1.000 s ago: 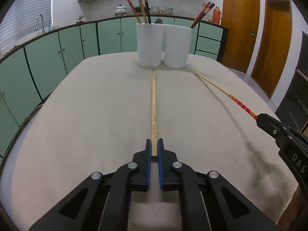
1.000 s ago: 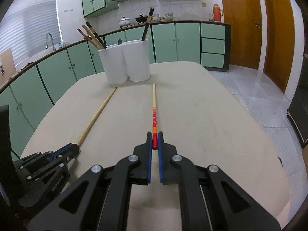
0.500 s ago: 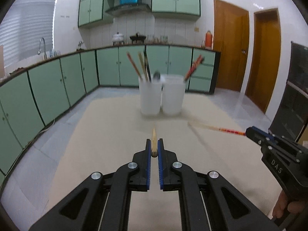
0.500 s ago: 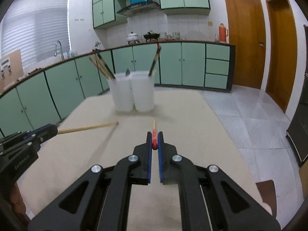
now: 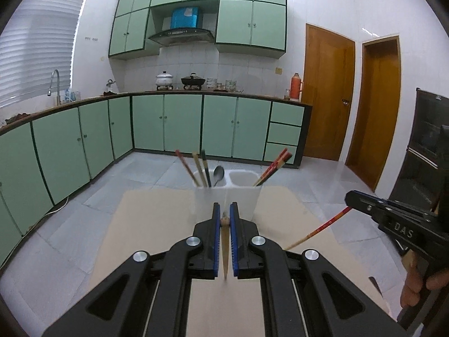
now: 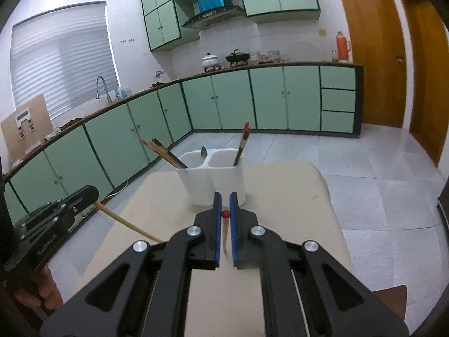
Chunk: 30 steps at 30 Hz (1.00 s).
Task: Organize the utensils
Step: 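Carry both chopsticks to the white holder and drop them in with both tools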
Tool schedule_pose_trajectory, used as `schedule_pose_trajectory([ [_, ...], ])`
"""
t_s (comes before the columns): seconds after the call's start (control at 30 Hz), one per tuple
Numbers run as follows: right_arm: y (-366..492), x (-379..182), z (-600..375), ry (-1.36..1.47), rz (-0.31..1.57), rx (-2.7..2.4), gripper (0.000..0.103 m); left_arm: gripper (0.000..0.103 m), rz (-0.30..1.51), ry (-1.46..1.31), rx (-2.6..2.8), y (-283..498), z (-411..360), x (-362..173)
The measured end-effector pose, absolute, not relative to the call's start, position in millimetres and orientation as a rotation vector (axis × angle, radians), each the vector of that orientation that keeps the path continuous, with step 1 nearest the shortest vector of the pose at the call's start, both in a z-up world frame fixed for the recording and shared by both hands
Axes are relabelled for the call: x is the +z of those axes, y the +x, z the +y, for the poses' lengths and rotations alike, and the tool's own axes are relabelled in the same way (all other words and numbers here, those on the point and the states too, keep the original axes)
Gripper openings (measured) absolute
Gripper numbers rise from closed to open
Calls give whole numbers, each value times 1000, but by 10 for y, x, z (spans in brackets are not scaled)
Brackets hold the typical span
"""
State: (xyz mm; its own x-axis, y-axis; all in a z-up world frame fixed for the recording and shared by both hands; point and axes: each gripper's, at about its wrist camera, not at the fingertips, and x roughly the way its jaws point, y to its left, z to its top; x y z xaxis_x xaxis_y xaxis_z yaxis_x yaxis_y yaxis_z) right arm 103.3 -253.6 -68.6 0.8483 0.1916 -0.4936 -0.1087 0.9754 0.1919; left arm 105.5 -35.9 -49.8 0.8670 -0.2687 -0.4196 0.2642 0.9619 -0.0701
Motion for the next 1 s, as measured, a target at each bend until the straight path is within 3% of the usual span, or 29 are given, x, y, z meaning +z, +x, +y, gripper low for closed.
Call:
schedule_pose_trajectory([
  [0.47,1314,-279,-2464,126,510,225,5,6,396,-17,-324,1170,-427,-181],
  [1.0,1830,636,-2559,85,312,212,5,6,218,-41,-325,1560,-435,543],
])
